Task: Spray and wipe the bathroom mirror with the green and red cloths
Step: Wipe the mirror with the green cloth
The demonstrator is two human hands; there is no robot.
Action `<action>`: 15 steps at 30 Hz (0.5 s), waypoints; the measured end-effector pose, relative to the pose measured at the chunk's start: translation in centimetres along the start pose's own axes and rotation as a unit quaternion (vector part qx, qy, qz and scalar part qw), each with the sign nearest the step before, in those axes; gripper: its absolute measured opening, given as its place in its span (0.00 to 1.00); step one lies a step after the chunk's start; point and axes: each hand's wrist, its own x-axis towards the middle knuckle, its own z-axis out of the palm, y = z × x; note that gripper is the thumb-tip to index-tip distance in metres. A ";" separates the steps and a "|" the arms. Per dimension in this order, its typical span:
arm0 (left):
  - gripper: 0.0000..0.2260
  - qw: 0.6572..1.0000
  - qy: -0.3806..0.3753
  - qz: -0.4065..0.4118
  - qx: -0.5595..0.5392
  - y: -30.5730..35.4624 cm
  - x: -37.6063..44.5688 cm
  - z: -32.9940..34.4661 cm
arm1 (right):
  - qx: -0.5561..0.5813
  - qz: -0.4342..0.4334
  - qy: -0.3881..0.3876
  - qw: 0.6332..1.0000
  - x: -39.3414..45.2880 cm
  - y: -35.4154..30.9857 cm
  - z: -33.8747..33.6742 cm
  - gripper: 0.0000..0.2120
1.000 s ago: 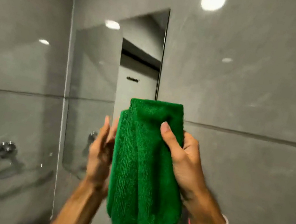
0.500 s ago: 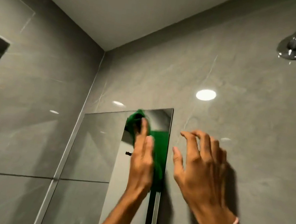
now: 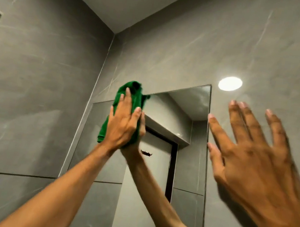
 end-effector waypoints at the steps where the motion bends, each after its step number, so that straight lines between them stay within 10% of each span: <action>1: 0.31 0.999 0.003 -0.050 0.006 -2.7 -0.4 -0.3 | -0.007 0.000 0.007 1.000 0.0 0.0 0.2 0.32; 9: 0.25 0.931 0.053 -0.357 -0.050 -11.7 -9.7 -1.5 | -0.012 -0.001 0.011 1.000 0.1 -0.4 -0.1 0.32; 15: 0.29 0.967 0.012 -0.251 -0.043 2.7 -12.1 0.1 | -0.012 -0.021 -0.072 0.997 0.2 0.2 -1.8 0.34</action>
